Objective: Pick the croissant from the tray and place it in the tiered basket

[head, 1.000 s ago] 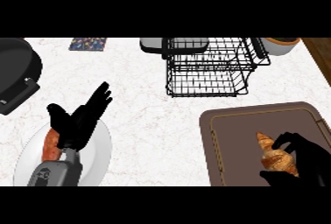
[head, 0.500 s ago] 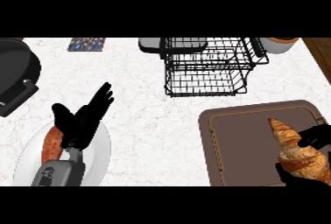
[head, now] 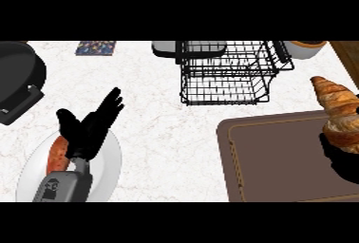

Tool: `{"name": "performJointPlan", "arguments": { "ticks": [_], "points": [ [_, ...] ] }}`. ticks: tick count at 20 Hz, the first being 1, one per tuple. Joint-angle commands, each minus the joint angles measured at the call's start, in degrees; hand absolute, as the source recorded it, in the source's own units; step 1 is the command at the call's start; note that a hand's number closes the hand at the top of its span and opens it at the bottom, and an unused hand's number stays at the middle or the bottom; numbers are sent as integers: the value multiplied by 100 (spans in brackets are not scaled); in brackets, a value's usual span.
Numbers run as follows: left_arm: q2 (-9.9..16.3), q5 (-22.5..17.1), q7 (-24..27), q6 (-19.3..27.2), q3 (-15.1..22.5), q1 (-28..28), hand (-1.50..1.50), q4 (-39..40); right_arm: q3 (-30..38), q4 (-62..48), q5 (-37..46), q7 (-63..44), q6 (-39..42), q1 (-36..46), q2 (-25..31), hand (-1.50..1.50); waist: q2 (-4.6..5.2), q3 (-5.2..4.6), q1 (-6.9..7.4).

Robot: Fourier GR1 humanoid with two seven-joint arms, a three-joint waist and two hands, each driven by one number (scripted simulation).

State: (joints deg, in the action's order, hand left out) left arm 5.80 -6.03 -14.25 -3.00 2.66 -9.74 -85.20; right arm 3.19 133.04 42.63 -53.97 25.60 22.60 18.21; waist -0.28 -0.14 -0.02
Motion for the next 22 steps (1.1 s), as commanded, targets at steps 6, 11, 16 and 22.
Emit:
{"name": "performJointPlan", "arguments": {
  "ticks": [6,11,16,22],
  "points": [
    [-94,28,141,-69,91,115,0,-44,264,-1746,-708,-1037,812,2856,326,150,19,-4,110],
    [-144,109,43,27,35,-389,0,256,236,-3024,-351,-889,186,3678,-98,150,47,3,83],
    [-93,123,73,-65,125,193,0,-92,248,-4171,206,-314,-559,3882,-321,150,46,9,130],
    [-21,85,77,-121,-20,-64,0,67,572,-5938,367,690,-1575,4393,-433,150,76,10,160]
  ]
}}
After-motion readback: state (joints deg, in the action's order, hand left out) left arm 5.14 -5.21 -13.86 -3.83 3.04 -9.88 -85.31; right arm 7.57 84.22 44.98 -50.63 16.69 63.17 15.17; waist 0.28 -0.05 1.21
